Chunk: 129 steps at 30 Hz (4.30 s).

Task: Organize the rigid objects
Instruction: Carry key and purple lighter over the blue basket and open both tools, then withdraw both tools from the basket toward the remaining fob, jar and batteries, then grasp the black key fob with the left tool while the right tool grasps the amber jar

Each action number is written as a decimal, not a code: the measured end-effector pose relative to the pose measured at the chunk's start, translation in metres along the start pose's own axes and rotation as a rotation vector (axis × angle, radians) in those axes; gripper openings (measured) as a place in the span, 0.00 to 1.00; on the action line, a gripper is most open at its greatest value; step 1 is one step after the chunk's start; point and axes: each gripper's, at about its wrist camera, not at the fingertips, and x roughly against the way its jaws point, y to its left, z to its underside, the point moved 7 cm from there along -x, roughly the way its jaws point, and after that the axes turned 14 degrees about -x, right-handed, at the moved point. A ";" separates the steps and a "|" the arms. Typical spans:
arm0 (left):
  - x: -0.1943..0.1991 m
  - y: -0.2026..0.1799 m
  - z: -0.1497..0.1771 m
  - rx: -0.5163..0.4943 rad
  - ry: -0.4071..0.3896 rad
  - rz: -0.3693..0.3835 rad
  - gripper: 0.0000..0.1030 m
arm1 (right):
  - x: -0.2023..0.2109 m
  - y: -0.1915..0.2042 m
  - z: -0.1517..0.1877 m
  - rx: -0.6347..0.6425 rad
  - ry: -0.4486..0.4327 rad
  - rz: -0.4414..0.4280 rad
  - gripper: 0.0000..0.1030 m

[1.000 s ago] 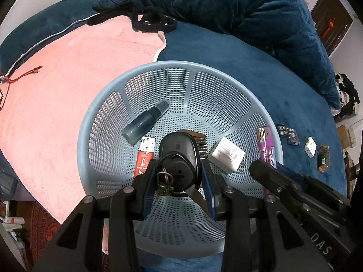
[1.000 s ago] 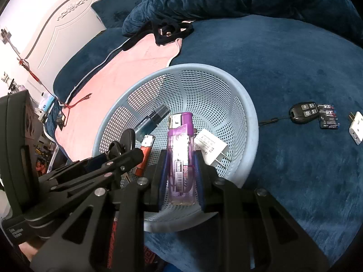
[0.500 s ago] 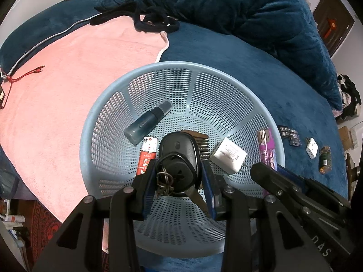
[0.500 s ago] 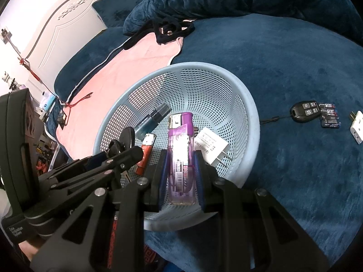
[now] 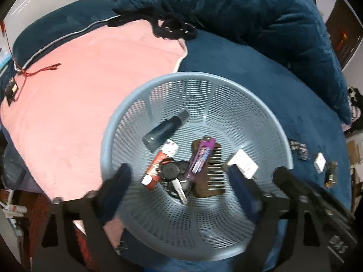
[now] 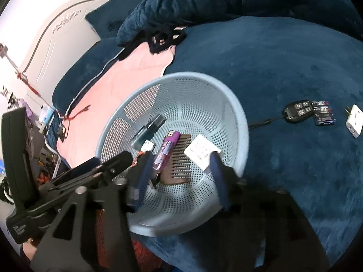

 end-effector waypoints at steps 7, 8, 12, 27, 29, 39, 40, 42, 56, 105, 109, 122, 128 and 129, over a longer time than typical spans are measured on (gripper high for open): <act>-0.001 0.007 0.000 -0.013 0.007 -0.059 0.99 | 0.006 -0.002 -0.006 -0.002 -0.043 0.023 0.92; -0.001 0.007 0.000 -0.014 0.007 -0.062 0.99 | 0.006 -0.002 -0.005 0.009 -0.047 0.037 0.94; 0.002 0.007 0.001 -0.015 0.008 -0.070 0.99 | 0.008 -0.002 -0.007 0.044 -0.071 0.073 0.97; 0.004 -0.001 -0.001 -0.022 0.009 -0.069 0.99 | 0.014 -0.009 -0.008 0.038 -0.072 0.072 0.98; 0.005 -0.003 -0.001 -0.024 0.009 -0.069 0.99 | 0.015 -0.010 -0.008 0.035 -0.072 0.072 0.98; 0.006 -0.014 -0.001 -0.038 0.010 -0.071 0.99 | 0.020 -0.020 -0.008 0.015 -0.074 0.070 0.98; 0.005 -0.016 -0.002 -0.040 0.010 -0.071 0.99 | 0.020 -0.021 -0.008 0.013 -0.074 0.070 0.98; 0.005 -0.019 -0.002 -0.044 0.012 -0.069 0.99 | 0.021 -0.024 -0.008 0.011 -0.074 0.073 0.98; 0.007 -0.035 -0.004 -0.075 0.011 -0.059 0.99 | 0.028 -0.039 -0.010 -0.020 -0.083 0.085 0.98; -0.011 -0.170 -0.033 -0.283 -0.031 0.085 0.99 | 0.082 -0.172 -0.040 -0.296 -0.219 0.267 0.98; -0.017 -0.192 -0.039 -0.328 -0.032 0.108 0.99 | 0.089 -0.190 -0.047 -0.315 -0.240 0.321 0.98; -0.061 -0.267 -0.062 -0.524 -0.021 0.145 0.97 | 0.096 -0.245 -0.069 -0.415 -0.282 0.490 0.98; -0.097 -0.293 -0.061 -0.607 0.053 0.144 0.83 | 0.101 -0.280 -0.081 -0.446 -0.309 0.575 0.98; -0.104 -0.295 -0.061 -0.616 0.066 0.139 0.81 | 0.099 -0.287 -0.082 -0.463 -0.303 0.579 0.98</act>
